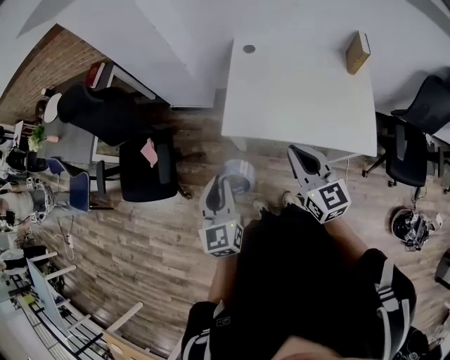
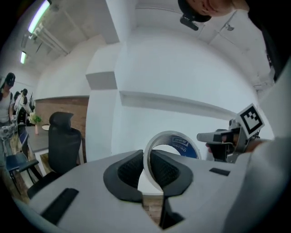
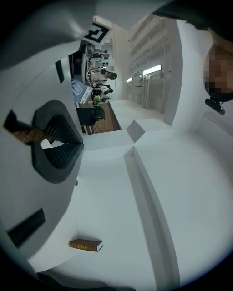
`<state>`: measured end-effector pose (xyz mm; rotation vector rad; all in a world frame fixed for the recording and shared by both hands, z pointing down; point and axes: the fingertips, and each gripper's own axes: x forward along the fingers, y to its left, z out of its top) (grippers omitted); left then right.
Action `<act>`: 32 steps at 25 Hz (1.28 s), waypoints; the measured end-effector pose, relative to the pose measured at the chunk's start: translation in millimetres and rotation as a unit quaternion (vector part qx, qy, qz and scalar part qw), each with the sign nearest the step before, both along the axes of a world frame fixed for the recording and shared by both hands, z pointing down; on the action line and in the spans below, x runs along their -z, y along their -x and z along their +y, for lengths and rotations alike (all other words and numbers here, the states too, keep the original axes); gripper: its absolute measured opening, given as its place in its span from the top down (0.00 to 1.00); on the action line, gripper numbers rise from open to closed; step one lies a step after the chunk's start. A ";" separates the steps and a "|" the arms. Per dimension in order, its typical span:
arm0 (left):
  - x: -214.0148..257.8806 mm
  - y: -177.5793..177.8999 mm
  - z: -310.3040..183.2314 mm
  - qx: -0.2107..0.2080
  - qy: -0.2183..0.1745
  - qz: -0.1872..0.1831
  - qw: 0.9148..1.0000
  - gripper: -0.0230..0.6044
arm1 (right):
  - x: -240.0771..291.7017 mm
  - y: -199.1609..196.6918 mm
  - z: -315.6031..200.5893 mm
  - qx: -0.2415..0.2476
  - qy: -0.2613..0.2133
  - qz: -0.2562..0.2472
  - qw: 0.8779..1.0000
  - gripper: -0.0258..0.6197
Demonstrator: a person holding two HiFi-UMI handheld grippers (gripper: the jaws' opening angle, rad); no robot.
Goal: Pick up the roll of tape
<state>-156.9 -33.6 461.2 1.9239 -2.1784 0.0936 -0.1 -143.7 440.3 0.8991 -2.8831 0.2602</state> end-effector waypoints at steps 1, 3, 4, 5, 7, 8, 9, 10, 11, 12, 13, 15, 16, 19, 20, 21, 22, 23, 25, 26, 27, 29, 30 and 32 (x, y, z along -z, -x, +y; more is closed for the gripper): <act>7.6 -7.5 3.7 0.002 -0.005 -0.004 1.000 0.86 | 1.4 -3.6 0.8 0.004 -0.001 0.000 1.000 0.94; 16.0 -20.2 8.8 0.007 -0.010 -0.007 1.000 0.86 | 3.5 -9.8 3.5 0.014 -0.003 0.001 1.000 0.94; 17.5 -24.6 10.0 0.009 -0.010 -0.008 1.000 0.86 | 4.2 -12.2 5.0 0.020 -0.004 0.000 1.000 0.94; 18.1 -27.8 10.4 0.010 -0.010 -0.009 1.000 0.86 | 4.5 -14.0 6.4 0.026 -0.005 -0.002 1.000 0.94; 18.0 -32.8 11.1 0.015 -0.009 -0.011 1.000 0.86 | 4.3 -16.9 10.1 0.037 -0.001 -0.006 0.999 0.94; 17.7 -35.0 12.2 0.017 -0.009 -0.010 1.000 0.86 | 3.9 -18.6 12.3 0.042 0.002 -0.008 0.999 0.94; 17.2 -36.8 13.4 0.020 -0.009 -0.009 1.000 0.86 | 3.1 -20.2 14.1 0.045 0.004 -0.008 0.999 0.94; 16.4 -38.3 14.1 0.022 -0.009 -0.008 1.000 0.86 | 2.4 -21.4 15.3 0.048 0.005 -0.007 0.999 0.94; 15.3 -39.2 14.5 0.024 -0.008 -0.007 1.000 0.86 | 1.9 -22.4 16.0 0.051 0.005 -0.006 0.999 0.94; 13.9 -39.9 14.7 0.026 -0.005 -0.007 1.000 0.86 | 1.7 -23.3 16.4 0.052 0.004 -0.005 0.999 0.94; 12.5 -40.2 15.2 0.027 -0.003 -0.007 1.000 0.86 | 1.7 -24.0 16.7 0.052 0.003 -0.004 0.999 0.94; 10.9 -40.2 16.6 0.030 -0.001 -0.007 1.000 0.86 | 1.9 -24.9 16.7 0.052 0.001 -0.005 0.999 0.94; 11.1 -40.2 17.2 0.031 -0.001 -0.007 0.999 0.86 | 2.2 -25.2 16.3 0.052 0.001 -0.005 0.999 0.94; 12.4 -40.9 18.9 0.033 -0.003 -0.008 0.999 0.86 | 2.1 -25.6 15.8 0.052 0.000 -0.007 0.999 0.94; 12.8 -41.3 19.9 0.034 -0.004 -0.009 0.999 0.86 | 2.0 -25.8 16.5 0.052 0.000 -0.008 0.999 0.94; 13.2 -41.6 21.1 0.035 -0.005 -0.009 0.999 0.86 | 2.2 -25.9 17.5 0.053 -0.001 -0.010 0.999 0.94; 13.7 -41.6 22.1 0.036 -0.005 -0.010 0.999 0.86 | 2.8 -25.8 18.5 0.053 -0.001 -0.010 0.999 0.94; 13.9 -41.3 22.8 0.036 -0.005 -0.010 0.999 0.86 | 3.7 -25.2 19.2 0.054 -0.001 -0.010 0.998 0.94; 13.6 -40.1 22.6 0.037 -0.006 -0.010 0.999 0.86 | 5.1 -23.0 19.1 0.057 -0.002 -0.011 0.998 0.94; 13.4 -39.5 22.3 0.037 -0.006 -0.010 0.999 0.86 | 5.2 -21.9 18.8 0.058 -0.003 -0.012 0.998 0.94; 13.3 -39.0 22.3 0.037 -0.007 -0.009 0.999 0.86 | 5.1 -21.2 18.7 0.059 -0.004 -0.011 0.998 0.94; 13.8 -38.8 23.3 0.037 -0.008 -0.008 0.999 0.86 | 5.1 -20.8 19.2 0.059 -0.002 -0.010 0.998 0.94; 14.3 -38.7 24.0 0.037 -0.008 -0.009 0.999 0.86 | 5.4 -20.7 19.8 0.059 -0.002 -0.009 0.998 0.94; 15.6 -38.5 24.9 0.035 -0.009 -0.009 0.999 0.86 | 6.5 -20.2 20.9 0.058 -0.002 -0.009 0.998 0.94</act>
